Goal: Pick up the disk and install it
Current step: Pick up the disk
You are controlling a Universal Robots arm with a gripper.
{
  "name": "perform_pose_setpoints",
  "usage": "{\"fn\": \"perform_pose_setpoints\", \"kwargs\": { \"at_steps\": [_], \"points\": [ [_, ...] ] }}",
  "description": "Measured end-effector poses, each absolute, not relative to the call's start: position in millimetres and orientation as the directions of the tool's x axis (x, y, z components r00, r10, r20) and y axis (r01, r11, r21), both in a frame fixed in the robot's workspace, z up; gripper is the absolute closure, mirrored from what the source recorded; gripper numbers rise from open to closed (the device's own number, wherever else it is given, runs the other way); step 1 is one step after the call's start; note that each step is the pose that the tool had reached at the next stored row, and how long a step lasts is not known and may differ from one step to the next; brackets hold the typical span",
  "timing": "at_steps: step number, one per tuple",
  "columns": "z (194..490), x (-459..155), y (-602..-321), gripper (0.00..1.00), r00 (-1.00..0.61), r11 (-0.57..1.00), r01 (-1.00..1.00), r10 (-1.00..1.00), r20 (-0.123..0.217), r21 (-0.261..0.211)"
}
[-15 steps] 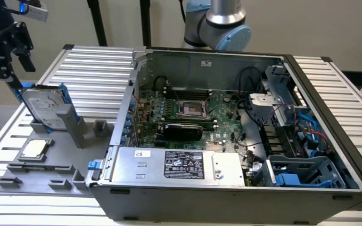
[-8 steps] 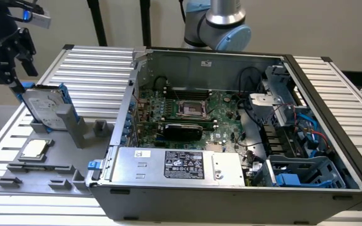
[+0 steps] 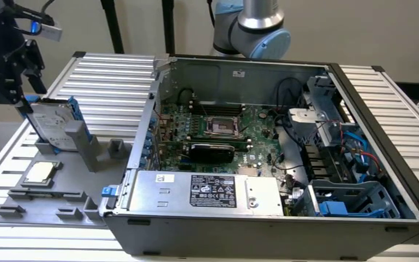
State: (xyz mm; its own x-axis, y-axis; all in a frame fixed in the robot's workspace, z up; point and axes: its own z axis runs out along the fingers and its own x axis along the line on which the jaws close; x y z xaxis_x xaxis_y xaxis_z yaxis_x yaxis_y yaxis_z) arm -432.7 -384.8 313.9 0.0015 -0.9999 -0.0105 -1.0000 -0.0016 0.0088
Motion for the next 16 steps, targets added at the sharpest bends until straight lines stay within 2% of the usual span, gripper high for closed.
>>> {"fn": "perform_pose_setpoints", "kwargs": {
  "at_steps": [16],
  "points": [
    [286.4, -435.6, -386.4, 0.35, 0.001, -0.002, -1.0, -1.0, -0.011, 0.009]
  ]
}}
